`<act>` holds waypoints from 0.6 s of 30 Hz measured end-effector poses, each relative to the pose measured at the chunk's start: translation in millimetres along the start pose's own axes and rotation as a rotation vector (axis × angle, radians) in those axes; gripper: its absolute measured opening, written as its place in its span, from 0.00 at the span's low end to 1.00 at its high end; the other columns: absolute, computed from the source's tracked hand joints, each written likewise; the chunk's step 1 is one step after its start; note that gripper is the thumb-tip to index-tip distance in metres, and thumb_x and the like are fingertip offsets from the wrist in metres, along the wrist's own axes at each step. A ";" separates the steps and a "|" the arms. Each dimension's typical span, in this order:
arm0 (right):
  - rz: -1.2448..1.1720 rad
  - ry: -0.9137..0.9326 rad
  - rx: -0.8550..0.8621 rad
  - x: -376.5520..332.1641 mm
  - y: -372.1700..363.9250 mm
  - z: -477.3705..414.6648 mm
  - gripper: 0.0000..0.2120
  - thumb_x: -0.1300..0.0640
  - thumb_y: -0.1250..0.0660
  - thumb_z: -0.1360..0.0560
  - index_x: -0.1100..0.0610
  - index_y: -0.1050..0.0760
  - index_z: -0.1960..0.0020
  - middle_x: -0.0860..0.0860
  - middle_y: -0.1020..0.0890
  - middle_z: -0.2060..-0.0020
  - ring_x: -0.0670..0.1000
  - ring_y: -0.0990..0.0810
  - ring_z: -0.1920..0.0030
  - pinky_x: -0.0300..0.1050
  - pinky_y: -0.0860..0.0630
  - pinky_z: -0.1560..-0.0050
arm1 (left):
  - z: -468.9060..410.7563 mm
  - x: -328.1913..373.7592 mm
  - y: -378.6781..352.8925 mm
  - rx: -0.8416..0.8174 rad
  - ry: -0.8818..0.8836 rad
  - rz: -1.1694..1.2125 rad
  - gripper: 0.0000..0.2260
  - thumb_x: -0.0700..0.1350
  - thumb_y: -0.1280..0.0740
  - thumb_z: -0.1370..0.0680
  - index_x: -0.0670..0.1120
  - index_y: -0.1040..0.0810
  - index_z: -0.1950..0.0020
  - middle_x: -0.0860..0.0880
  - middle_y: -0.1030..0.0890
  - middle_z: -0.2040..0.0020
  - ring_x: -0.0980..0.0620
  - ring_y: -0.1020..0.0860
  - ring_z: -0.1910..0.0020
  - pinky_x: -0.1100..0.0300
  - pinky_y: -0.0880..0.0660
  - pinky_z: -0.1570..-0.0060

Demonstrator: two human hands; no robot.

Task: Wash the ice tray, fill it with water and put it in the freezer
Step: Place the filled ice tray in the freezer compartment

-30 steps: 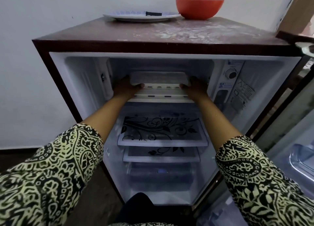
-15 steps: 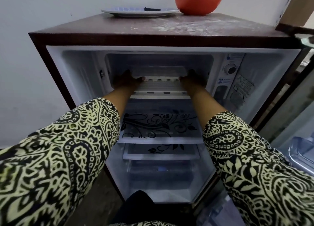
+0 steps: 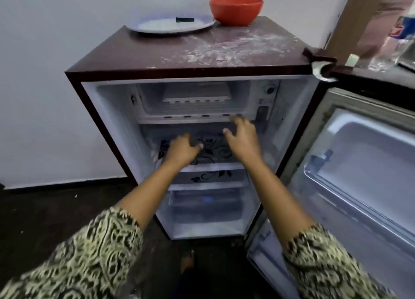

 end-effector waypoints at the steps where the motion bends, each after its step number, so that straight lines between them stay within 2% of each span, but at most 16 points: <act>1: -0.001 0.022 0.018 -0.9 15.5 25.2 0.18 0.55 0.37 0.22 0.59 0.28 0.34 0.57 0.29 0.33 0.57 0.32 0.34 0.46 0.35 0.37 | 24.7 20.9 -9.3 -0.029 -0.069 0.033 0.27 0.54 0.33 0.23 0.43 0.31 0.28 0.42 0.27 0.31 0.42 0.28 0.33 0.53 0.28 0.38; 3: -0.024 0.054 0.094 -1.3 55.9 76.2 0.15 0.54 0.37 0.23 0.58 0.24 0.39 0.55 0.25 0.36 0.56 0.29 0.36 0.42 0.36 0.39 | 74.8 72.6 -20.9 -0.038 -0.244 0.094 0.22 0.50 0.33 0.22 0.45 0.29 0.29 0.46 0.25 0.32 0.46 0.26 0.34 0.58 0.30 0.40; 5: 0.021 0.054 0.218 4.6 103.5 123.8 0.13 0.53 0.38 0.25 0.57 0.21 0.45 0.54 0.20 0.42 0.56 0.24 0.42 0.42 0.35 0.43 | 127.3 131.6 -28.4 -0.043 -0.484 0.166 0.19 0.48 0.35 0.21 0.45 0.26 0.31 0.46 0.24 0.33 0.47 0.26 0.35 0.59 0.32 0.39; 7: 0.149 -0.013 0.329 17.3 149.3 165.8 0.13 0.53 0.39 0.26 0.57 0.21 0.48 0.55 0.19 0.46 0.59 0.23 0.46 0.47 0.32 0.46 | 170.8 184.0 -44.1 -0.071 -0.729 0.180 0.18 0.45 0.36 0.21 0.44 0.26 0.32 0.44 0.25 0.32 0.45 0.29 0.32 0.56 0.37 0.33; 10: 0.463 -0.192 0.478 42.4 212.1 221.0 0.13 0.57 0.39 0.27 0.59 0.21 0.46 0.59 0.19 0.47 0.64 0.24 0.48 0.55 0.30 0.48 | 224.7 250.1 -78.1 -0.102 -0.989 0.102 0.20 0.39 0.38 0.23 0.41 0.28 0.30 0.42 0.27 0.31 0.42 0.32 0.30 0.52 0.43 0.30; 12: 0.637 -0.361 0.454 64.1 232.5 241.5 0.14 0.61 0.37 0.27 0.61 0.22 0.44 0.63 0.21 0.46 0.65 0.25 0.46 0.57 0.32 0.45 | 244.4 272.1 -107.8 -0.152 -1.031 -0.075 0.24 0.38 0.39 0.24 0.43 0.33 0.27 0.44 0.30 0.29 0.44 0.35 0.29 0.47 0.47 0.28; 14: 0.727 -0.494 0.342 81.8 234.8 253.9 0.15 0.63 0.36 0.28 0.64 0.24 0.42 0.66 0.21 0.48 0.67 0.26 0.46 0.59 0.35 0.40 | 252.8 275.7 -126.7 -0.144 -1.027 -0.227 0.26 0.38 0.39 0.26 0.43 0.33 0.27 0.43 0.29 0.32 0.43 0.35 0.31 0.44 0.47 0.28; 16: 0.770 -0.522 0.247 82.4 230.2 258.2 0.16 0.62 0.36 0.29 0.65 0.25 0.42 0.67 0.22 0.49 0.67 0.26 0.47 0.58 0.36 0.40 | 253.9 273.3 -125.9 -0.102 -1.018 -0.252 0.24 0.36 0.38 0.28 0.43 0.29 0.31 0.43 0.25 0.38 0.42 0.31 0.36 0.44 0.43 0.30; 18: 0.803 -0.526 0.177 75.3 226.0 258.5 0.17 0.61 0.38 0.28 0.65 0.27 0.40 0.66 0.23 0.48 0.66 0.26 0.46 0.56 0.35 0.42 | 253.5 272.0 -118.3 -0.096 -1.025 -0.244 0.23 0.35 0.38 0.30 0.44 0.27 0.34 0.44 0.24 0.41 0.42 0.30 0.38 0.44 0.40 0.32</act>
Point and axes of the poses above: each hand's wrist, its own z-axis away from the middle knuckle, its own y-axis out of the back of the hand, x = y × z, the point moved 9 cm from there along -z, towards the middle knuckle
